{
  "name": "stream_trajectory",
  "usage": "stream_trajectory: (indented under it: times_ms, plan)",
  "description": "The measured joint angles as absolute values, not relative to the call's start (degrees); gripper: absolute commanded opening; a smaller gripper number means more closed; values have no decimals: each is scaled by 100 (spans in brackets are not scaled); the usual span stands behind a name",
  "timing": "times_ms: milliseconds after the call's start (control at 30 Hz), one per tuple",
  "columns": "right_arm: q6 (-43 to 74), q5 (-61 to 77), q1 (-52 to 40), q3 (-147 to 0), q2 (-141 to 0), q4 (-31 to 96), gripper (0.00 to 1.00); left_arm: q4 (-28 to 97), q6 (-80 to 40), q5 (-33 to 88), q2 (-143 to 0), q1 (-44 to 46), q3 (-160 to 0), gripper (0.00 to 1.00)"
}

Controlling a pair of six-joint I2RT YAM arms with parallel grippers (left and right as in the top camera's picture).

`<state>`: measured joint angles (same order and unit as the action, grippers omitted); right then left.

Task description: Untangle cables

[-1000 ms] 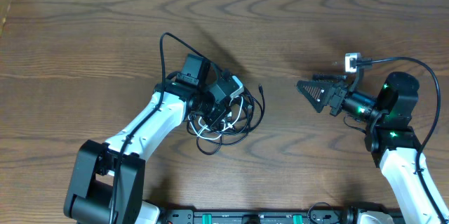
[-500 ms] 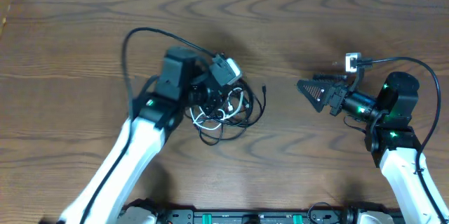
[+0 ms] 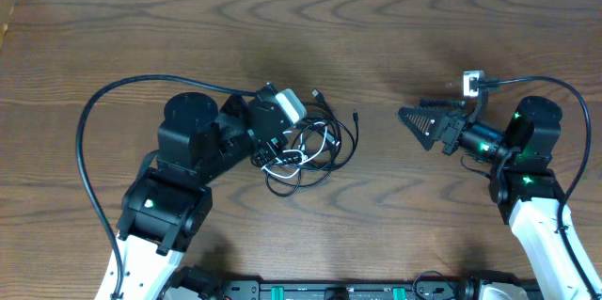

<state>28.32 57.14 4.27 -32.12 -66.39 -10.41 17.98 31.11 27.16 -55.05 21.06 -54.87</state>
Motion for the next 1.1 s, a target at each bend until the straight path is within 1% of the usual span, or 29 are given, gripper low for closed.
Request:
stream_trajectory:
  times_ms: [33, 67, 100, 167, 200, 233, 267, 300, 367, 467, 533, 733, 967, 1000, 1100]
  plan:
    - [2832, 5712, 427, -3212, -6639, -1035, 99, 1848, 3111, 2611, -5527, 2106, -5487, 23]
    - [2832, 5714, 427, -3212, -6639, -1020, 99, 1900, 3111, 2471, -5557, 2106, -5487, 31]
    - [2832, 5712, 427, -3212, -6639, -1011, 99, 1935, 3111, 2314, -5588, 2106, -5487, 43]
    - [2832, 5714, 427, -3212, -6639, -1009, 99, 1986, 3020, 2003, -5638, 2106, -5487, 45]
    - [2832, 5714, 427, -3212, -6639, -1009, 99, 2036, 2978, 1791, -5664, 2106, -5487, 50]
    - [2832, 5712, 427, -3212, -6639, -1009, 99, 2086, 2952, 1612, -5686, 2106, -5487, 60]
    - [2832, 5714, 427, -3212, -6639, -1007, 99, 2126, 2897, 1459, -5706, 2106, -5487, 68]
    - [2832, 5714, 427, -3212, -6639, -1004, 99, 2204, 2856, 1245, -5741, 2106, -5487, 73]
    - [2834, 5712, 427, -3212, -6639, -985, 99, 2296, 2711, 899, -5819, 2106, -5487, 79]
    - [2895, 5712, 427, -3212, -6639, -921, 99, 2366, 2578, 548, -5990, 2106, -5487, 83]
    - [2991, 5710, 427, -3212, -6639, -919, 99, 2370, 2416, 322, -6176, 2106, -5487, 83]
    - [3148, 5699, 403, -3212, -6639, -917, 99, 2377, 2178, 158, -6504, 2038, -5487, 84]
    - [3371, 5537, 152, -3212, -6639, -917, 99, 2397, 1619, 110, -6615, 1559, -5487, 85]
    - [3398, 5502, 113, -3212, -6639, -917, 99, 2414, 1542, 110, -6617, 1481, -5487, 87]
    - [3446, 5349, -27, -3212, -6639, -917, 99, 2512, 1380, 106, -6630, 1308, -5487, 88]
